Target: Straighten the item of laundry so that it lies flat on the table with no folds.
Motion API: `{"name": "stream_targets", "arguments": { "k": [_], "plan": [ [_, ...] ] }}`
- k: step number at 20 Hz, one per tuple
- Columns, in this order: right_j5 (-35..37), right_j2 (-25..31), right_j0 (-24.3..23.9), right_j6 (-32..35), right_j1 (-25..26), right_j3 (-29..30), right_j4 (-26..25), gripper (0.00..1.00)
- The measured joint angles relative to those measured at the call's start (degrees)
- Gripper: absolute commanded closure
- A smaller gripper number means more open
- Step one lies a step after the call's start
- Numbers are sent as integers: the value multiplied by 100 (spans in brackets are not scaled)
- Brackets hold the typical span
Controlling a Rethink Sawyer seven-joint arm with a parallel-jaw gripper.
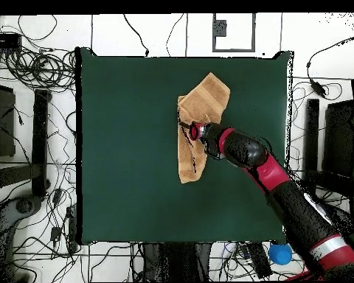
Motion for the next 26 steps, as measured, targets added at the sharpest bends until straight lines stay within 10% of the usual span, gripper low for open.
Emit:
{"name": "stream_targets", "arguments": {
  "k": [13,26],
  "plan": [
    [590,-68,-14,0,-1265,261,8,0],
    [653,-123,-171,0,-1107,111,-8,0]
  ]
}}
